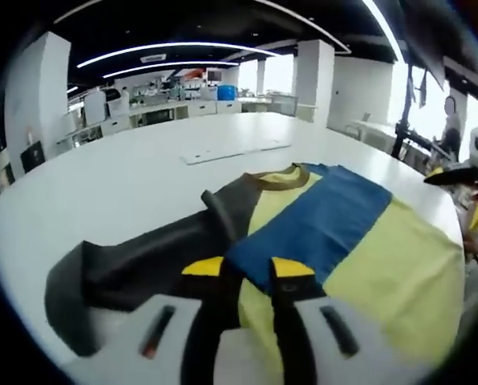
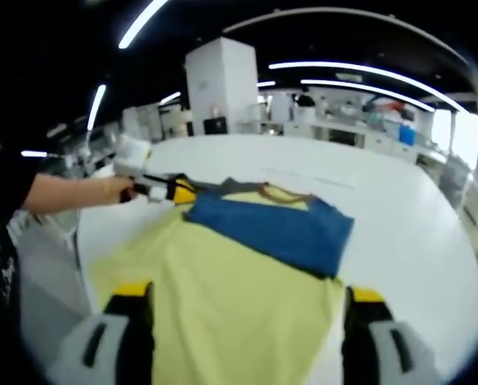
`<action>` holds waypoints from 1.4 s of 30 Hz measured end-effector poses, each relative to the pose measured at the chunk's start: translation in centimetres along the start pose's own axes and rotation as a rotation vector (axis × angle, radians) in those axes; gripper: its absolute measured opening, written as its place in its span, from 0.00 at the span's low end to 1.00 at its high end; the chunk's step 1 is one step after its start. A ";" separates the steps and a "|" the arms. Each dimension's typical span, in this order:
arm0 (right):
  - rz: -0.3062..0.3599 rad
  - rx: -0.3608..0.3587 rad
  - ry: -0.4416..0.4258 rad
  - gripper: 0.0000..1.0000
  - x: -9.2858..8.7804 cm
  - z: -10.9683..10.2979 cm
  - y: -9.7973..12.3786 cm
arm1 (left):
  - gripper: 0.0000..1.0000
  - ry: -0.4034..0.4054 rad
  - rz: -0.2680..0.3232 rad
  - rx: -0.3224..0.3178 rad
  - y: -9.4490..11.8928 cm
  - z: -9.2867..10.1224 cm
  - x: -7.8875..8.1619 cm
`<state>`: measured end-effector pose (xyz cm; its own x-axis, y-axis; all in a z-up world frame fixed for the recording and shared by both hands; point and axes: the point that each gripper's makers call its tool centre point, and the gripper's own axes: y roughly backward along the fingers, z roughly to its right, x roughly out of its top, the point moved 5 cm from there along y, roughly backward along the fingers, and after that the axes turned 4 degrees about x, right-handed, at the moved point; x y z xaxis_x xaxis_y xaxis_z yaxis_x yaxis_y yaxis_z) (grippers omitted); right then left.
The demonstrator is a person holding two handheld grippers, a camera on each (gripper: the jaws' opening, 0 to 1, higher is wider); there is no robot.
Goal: Fold the garment on the visible template until the final outline fits inside the template.
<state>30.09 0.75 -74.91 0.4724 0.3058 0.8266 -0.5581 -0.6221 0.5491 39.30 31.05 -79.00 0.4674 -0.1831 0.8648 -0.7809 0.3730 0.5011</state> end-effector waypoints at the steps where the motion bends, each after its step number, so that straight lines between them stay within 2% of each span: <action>1: 0.001 0.001 -0.002 0.99 0.0 0.0 0.0 | 0.20 0.053 -0.007 -0.029 0.3 0.7 -0.2; 2: 0.002 0.001 -0.002 0.99 0.1 -0.1 0.1 | 0.20 0.091 0.001 -0.043 0.5 0.9 -0.3; 6: 0.002 -0.001 -0.001 0.99 0.1 -0.2 0.2 | 0.21 0.061 -0.010 -0.038 1.0 0.7 -1.0; 10: -0.003 -0.003 -0.005 0.99 -0.2 -0.2 0.3 | 0.21 0.072 -0.026 -0.056 1.5 1.4 -1.5; 13: -0.012 -0.005 -0.011 0.99 -0.4 -0.3 0.4 | 0.15 0.056 -0.036 -0.071 1.6 1.9 -1.8; 19: -0.011 -0.008 -0.006 0.99 -0.3 -0.3 0.4 | 0.09 0.119 -0.060 -0.098 1.4 2.7 -2.2; 27: -0.014 -0.018 -0.008 0.98 -0.4 0.0 0.5 | 0.02 0.161 -0.100 -0.085 1.1 2.4 -2.8; 32: -0.014 -0.019 -0.006 0.98 -0.4 0.0 0.6 | 0.04 0.190 -0.114 -0.079 1.2 2.4 -3.1; 37: -0.016 -0.016 -0.002 0.98 -0.4 -0.1 0.6 | 0.08 0.167 -0.122 -0.064 1.1 2.5 -3.1; 42: -0.017 -0.016 0.008 0.98 -0.3 -0.3 0.5 | 0.05 0.161 -0.128 -0.051 0.9 2.4 -3.1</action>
<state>29.45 0.55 -74.81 0.4765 0.3217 0.8182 -0.5612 -0.6052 0.5647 36.17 29.74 -81.15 0.6247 -0.0860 0.7761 -0.6910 0.4022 0.6007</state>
